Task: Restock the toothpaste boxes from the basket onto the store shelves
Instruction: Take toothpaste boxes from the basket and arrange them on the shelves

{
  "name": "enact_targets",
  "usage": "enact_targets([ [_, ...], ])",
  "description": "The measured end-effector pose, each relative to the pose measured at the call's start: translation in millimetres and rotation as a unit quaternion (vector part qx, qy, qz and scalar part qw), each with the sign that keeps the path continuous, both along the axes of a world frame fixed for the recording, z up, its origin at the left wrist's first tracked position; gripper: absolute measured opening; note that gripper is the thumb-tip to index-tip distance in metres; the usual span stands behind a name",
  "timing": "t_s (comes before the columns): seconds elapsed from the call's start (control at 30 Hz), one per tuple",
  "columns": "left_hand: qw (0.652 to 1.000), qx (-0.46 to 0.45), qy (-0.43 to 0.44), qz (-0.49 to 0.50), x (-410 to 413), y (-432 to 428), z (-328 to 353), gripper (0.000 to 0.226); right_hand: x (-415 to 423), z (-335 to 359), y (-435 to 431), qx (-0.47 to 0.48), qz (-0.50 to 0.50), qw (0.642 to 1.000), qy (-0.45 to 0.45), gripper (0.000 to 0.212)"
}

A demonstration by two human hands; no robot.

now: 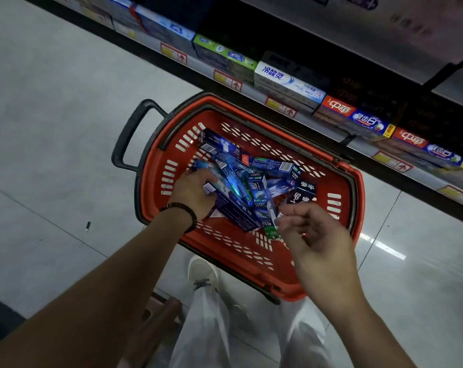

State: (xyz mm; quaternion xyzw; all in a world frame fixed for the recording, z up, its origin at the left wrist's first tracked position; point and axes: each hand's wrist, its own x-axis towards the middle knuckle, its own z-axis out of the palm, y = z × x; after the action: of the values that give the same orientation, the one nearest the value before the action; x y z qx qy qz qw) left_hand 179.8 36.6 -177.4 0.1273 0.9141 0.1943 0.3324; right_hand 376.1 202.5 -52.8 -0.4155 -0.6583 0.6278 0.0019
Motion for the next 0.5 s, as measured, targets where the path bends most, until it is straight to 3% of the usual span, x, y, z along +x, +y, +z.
enact_targets([
  [0.3,0.998,-0.050,-0.015,-0.021,-16,10,-49,0.064,18,-27,-4,0.009,0.025,0.999,-0.032,0.029],
  [0.5,0.996,-0.075,-0.032,-0.022,-22,12,-57,0.072,13,-35,4,0.005,0.033,0.999,-0.033,0.027],
])
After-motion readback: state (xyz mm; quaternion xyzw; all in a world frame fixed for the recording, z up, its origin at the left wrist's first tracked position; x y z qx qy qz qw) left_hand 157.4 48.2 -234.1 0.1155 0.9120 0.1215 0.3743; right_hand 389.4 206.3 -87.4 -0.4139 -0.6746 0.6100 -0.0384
